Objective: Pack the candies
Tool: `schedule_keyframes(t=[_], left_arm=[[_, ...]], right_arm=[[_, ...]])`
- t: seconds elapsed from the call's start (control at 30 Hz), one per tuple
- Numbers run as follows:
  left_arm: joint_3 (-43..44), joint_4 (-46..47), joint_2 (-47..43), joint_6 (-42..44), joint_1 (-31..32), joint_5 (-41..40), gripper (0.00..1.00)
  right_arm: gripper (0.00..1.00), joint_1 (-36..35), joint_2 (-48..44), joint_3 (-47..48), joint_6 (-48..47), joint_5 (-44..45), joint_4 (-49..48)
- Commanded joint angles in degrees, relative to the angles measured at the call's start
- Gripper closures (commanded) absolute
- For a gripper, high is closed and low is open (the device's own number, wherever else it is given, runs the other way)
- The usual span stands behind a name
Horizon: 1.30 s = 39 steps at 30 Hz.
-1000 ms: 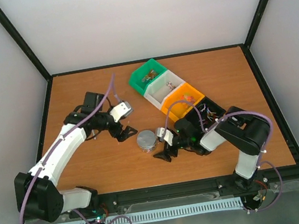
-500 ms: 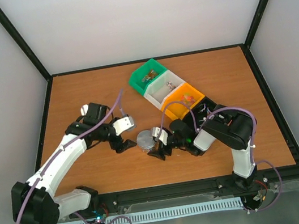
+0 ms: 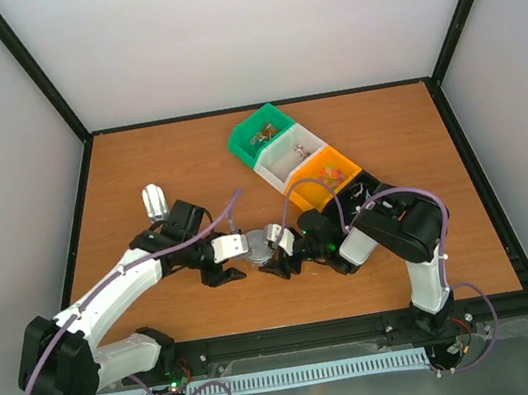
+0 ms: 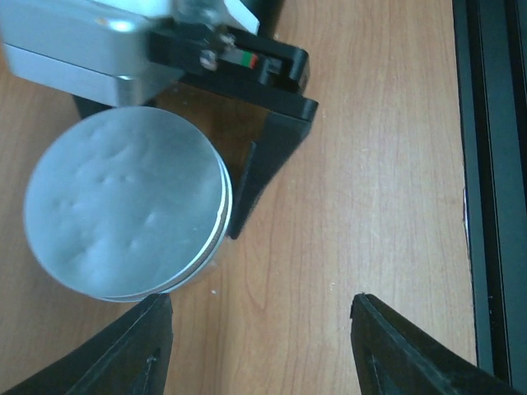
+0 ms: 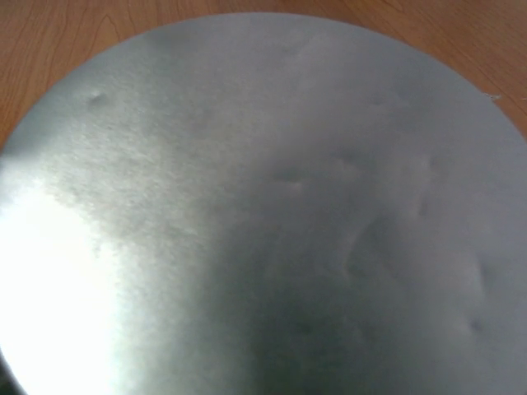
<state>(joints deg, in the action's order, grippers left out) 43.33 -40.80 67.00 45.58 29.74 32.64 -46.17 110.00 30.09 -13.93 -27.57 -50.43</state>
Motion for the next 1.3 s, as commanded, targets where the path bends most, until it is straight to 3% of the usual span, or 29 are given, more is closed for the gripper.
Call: schedule_keyframes(t=[0.0,0.27,0.53,0.93,1.27], left_arm=[[-1.19,4.73,0.60,3.94,1.81,-1.54,0.40],[-3.48,15.41,2.60,3.13,4.39,-3.56,0.54],[-4.15,24.51,6.38,3.37,13.11,-14.37,0.62],[-9.82,29.88,5.28,6.07,13.18,-22.60,0.68],[-13.75,30.01,0.43,5.85,10.68,-22.49,0.72]], right_arm=[[0.26,-0.54,0.16,0.18,-0.11,-1.07,-0.37],[0.28,-0.59,0.72,-0.20,0.70,-2.57,-0.37],[0.29,-0.76,1.09,0.00,1.30,-2.24,-0.21],[0.34,-0.76,1.27,-0.20,0.41,-3.10,0.14],[0.43,-0.78,1.79,-1.30,-1.27,-4.07,-0.32]])
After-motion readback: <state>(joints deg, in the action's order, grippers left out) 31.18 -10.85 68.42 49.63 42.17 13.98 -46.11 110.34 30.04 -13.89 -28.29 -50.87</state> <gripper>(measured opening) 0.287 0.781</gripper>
